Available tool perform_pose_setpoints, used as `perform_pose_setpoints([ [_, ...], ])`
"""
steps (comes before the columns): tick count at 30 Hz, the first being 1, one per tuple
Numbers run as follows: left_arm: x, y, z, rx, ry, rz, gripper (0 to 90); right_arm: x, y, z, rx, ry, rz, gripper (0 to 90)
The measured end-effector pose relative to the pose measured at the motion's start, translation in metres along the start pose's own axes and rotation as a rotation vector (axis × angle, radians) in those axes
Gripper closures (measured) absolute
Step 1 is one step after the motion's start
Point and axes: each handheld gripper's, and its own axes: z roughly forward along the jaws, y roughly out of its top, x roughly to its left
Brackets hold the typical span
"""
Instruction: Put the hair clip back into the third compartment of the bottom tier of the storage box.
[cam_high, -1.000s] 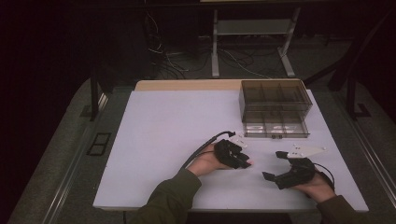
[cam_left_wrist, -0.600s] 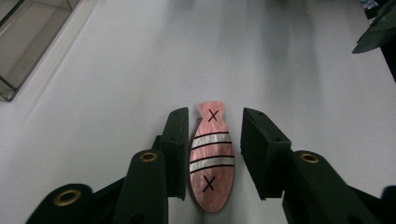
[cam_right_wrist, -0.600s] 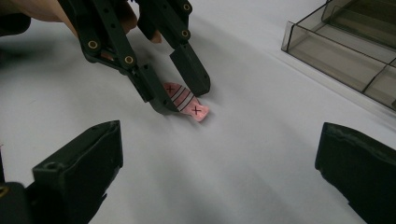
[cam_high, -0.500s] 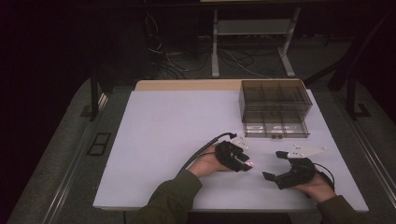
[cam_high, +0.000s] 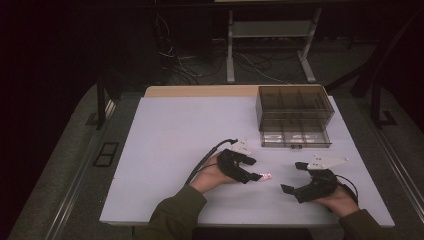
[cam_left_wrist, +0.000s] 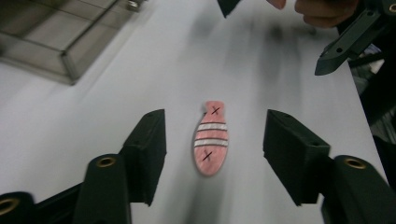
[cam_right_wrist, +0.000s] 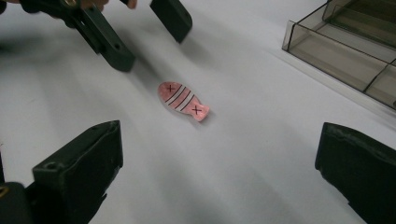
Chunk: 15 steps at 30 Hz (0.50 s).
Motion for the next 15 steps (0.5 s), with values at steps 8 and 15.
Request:
perform_pose_setpoints([
  [8,-0.002,-0.020,-0.034,-0.041,0.096,-0.042,27.0,0.000,0.000,0.000,0.005,0.000,0.002,0.2],
  [15,-0.002,-0.042,-0.067,-0.079,0.176,-0.109,17.6,0.000,0.000,0.000,0.021,0.017,0.000,0.2],
])
